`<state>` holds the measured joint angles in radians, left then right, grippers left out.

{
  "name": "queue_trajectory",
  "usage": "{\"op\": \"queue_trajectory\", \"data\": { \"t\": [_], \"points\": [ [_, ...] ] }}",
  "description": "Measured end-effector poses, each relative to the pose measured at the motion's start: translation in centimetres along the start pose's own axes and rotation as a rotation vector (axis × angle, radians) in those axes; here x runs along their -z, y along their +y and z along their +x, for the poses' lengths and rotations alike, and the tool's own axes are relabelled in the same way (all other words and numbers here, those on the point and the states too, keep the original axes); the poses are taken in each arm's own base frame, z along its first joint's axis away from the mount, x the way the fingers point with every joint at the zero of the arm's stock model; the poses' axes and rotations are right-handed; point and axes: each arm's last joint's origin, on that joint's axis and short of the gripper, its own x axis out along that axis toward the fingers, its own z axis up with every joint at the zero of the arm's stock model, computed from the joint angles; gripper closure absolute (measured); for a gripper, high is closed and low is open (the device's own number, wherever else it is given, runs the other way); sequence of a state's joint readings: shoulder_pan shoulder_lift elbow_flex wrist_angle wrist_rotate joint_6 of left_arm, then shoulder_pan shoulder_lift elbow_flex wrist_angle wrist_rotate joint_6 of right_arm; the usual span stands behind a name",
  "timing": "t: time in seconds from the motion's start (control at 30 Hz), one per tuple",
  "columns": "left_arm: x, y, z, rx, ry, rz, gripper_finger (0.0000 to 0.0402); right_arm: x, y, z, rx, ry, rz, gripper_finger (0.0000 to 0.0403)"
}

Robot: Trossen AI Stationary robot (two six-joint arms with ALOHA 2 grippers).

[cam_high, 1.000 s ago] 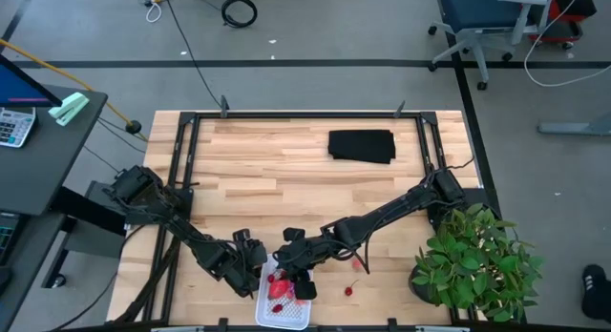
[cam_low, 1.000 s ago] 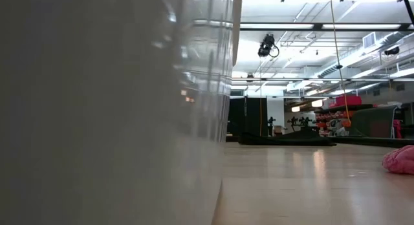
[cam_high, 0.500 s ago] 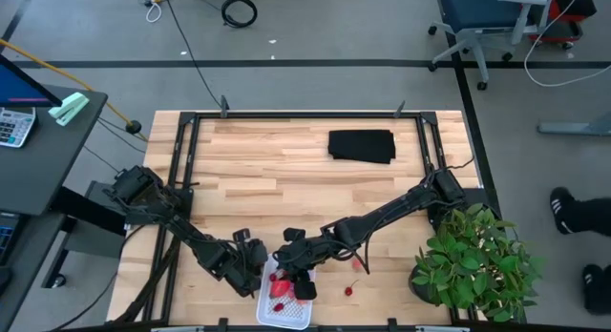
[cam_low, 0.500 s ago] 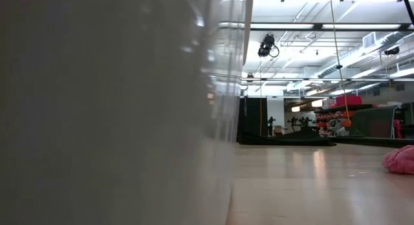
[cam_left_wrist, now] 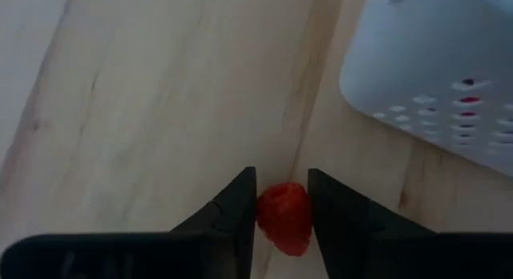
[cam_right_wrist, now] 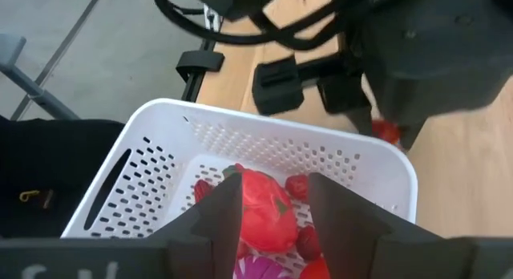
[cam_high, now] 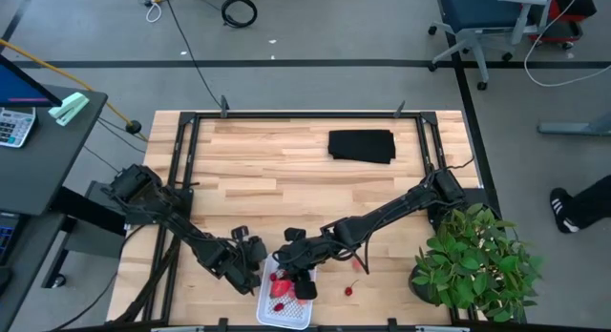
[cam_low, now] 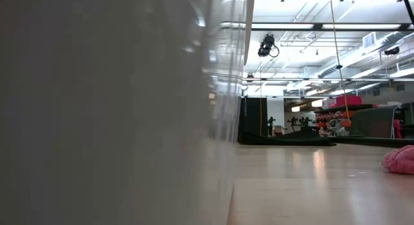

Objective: Pick and placing Produce into tupperware
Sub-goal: Put the raspberry into the white basket

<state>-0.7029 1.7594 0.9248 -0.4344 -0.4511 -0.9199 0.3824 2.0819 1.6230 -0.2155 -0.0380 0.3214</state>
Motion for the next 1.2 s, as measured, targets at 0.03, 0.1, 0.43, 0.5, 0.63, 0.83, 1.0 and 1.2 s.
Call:
{"op": "queue_trajectory", "data": {
  "t": [0.03, 0.1, 0.43, 0.5, 0.63, 0.83, 1.0, 1.2],
  "points": [
    [0.0, 0.1, -0.1, -0.010, 0.008, 0.006, 0.0287, 0.1, 0.0, 0.0, 0.002, 0.006, 0.000, 0.0251],
    [-0.1, 0.4, -0.6, -0.049, 0.042, 0.031, 0.0284, 0.2, -0.1, 0.0, 0.005, 0.016, 0.001, 0.0251],
    [-3.4, 0.0, -6.1, -0.161, 0.131, 0.135, 0.0305, 0.5, -0.1, 0.0, -0.003, 0.054, 0.046, 0.0251],
    [-4.2, -0.6, -7.4, -0.144, 0.124, 0.168, 0.0296, 0.7, 0.0, -0.3, -0.042, 0.098, 0.125, 0.0251],
    [-6.0, -2.5, -10.4, -0.045, 0.055, 0.240, 0.0290, 0.2, 1.1, -2.2, -0.112, 0.147, 0.244, 0.0251],
    [-8.6, -4.9, -14.7, 0.082, -0.153, 0.276, 0.0305, 0.3, 3.8, -5.4, -0.080, 0.182, 0.208, 0.0251],
    [-10.0, -6.6, -15.8, 0.212, -0.304, 0.287, 0.0286, 1.1, 6.6, -8.0, 0.005, 0.174, 0.176, 0.0251],
    [-10.6, -7.6, -13.3, 0.189, -0.310, 0.306, 0.0295, 2.7, 10.2, -9.8, 0.157, 0.095, 0.155, 0.0251]
  ]
}}
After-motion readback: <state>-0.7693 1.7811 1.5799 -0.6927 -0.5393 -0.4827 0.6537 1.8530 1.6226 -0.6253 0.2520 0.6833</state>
